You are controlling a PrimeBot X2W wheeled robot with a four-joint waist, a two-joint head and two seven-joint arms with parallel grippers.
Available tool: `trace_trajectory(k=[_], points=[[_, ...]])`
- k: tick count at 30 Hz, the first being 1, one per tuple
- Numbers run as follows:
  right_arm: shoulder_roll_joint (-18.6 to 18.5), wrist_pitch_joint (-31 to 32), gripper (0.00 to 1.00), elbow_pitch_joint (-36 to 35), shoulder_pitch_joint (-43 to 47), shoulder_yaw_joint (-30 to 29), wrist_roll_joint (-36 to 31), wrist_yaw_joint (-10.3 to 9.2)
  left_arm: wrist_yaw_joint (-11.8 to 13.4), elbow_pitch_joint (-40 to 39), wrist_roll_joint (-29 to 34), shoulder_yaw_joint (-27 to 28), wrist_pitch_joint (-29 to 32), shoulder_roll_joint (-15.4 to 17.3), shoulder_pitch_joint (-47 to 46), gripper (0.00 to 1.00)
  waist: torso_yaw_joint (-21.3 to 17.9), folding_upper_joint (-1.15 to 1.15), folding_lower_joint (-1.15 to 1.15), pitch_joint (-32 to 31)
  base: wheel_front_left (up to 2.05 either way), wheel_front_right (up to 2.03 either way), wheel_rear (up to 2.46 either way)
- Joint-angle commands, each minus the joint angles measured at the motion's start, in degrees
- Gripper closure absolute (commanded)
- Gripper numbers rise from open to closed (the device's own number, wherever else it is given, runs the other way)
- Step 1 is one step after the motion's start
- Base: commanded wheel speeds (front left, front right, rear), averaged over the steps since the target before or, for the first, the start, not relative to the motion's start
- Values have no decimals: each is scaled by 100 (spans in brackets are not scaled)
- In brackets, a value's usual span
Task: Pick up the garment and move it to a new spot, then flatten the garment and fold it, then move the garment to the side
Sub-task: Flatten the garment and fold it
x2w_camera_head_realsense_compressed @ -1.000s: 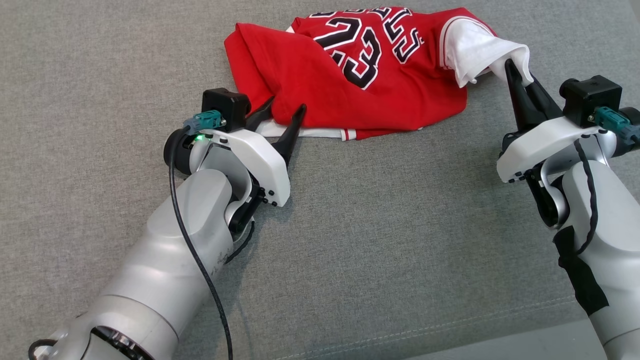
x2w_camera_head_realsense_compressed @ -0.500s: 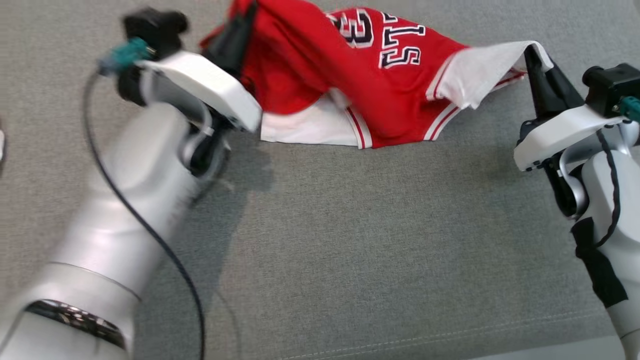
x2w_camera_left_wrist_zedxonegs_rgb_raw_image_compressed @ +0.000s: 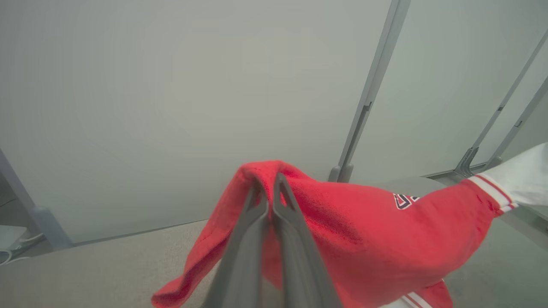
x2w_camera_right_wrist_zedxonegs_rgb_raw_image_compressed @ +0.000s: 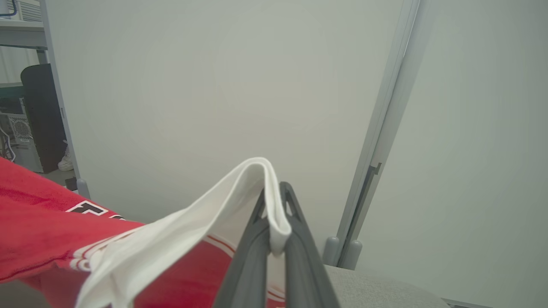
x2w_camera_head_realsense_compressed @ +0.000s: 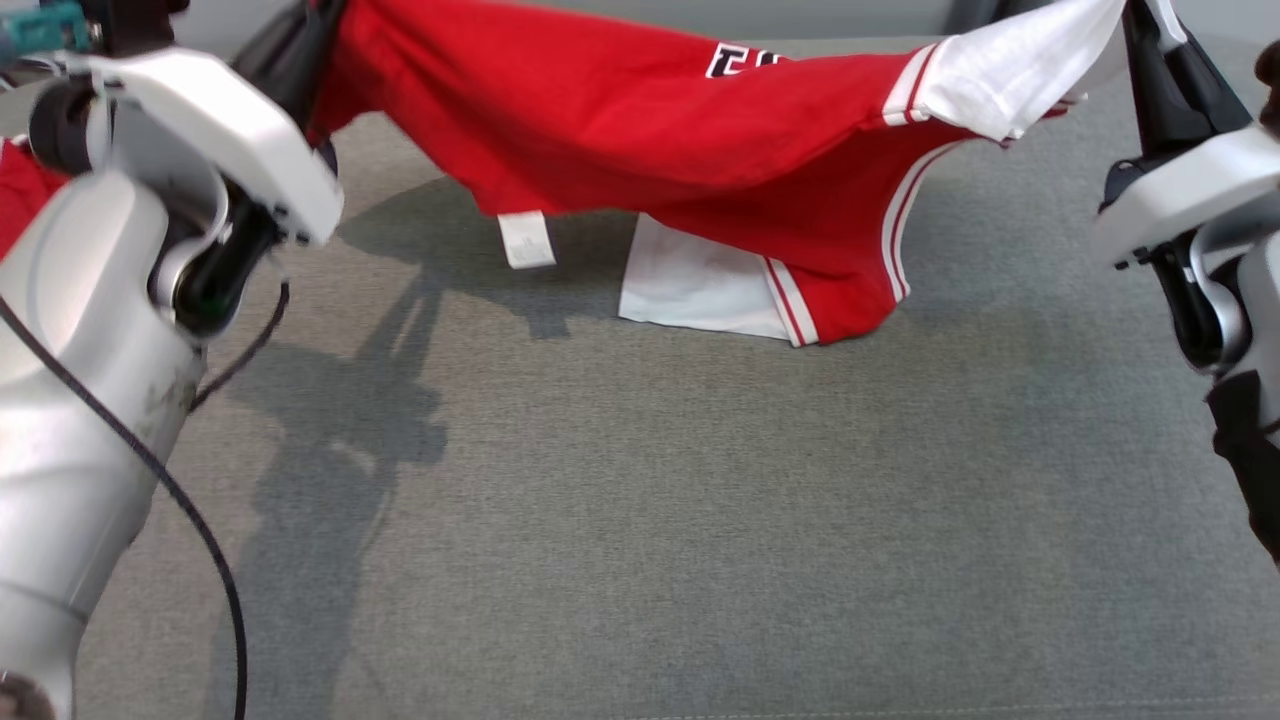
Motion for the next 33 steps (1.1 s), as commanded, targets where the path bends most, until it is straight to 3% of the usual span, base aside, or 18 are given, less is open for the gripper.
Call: trace_trajectory(k=[1,5,9,17,23,24,25,26,33], points=[[-101,-10,100,-128,166,75,121,0,-40,-181,-123,94,88,338,126,100,129,0,0,-81,0,0,0],[-350,121,100,-212,360,180,324,0,-40,-439,-504,-98,475,712,783,100,204,0,0,-95,0,0,0],[-541,335,100,-364,474,313,445,0,-40,-500,-672,-251,641,866,1277,100,242,0,0,-19,0,0,0],[-421,679,100,-623,322,668,448,0,-40,11,-568,-627,1058,582,776,100,65,0,0,371,0,0,0],[-101,604,100,-467,81,830,348,0,-40,636,-169,-860,577,334,103,100,-213,0,0,742,0,0,0],[-56,585,100,-423,33,852,320,0,-40,719,-110,-887,420,309,17,91,-247,0,0,804,0,0,0],[-7,554,100,-382,-5,862,315,0,-40,817,-61,-894,238,284,-53,51,-267,0,0,859,0,0,0],[30,524,100,-338,-33,874,303,0,-40,906,8,-947,99,255,-90,0,-280,0,0,908,0,0,0],[3,280,100,18,-6,818,313,0,-40,1335,-100,-1076,-737,-111,208,0,-50,0,0,897,0,0,0]])
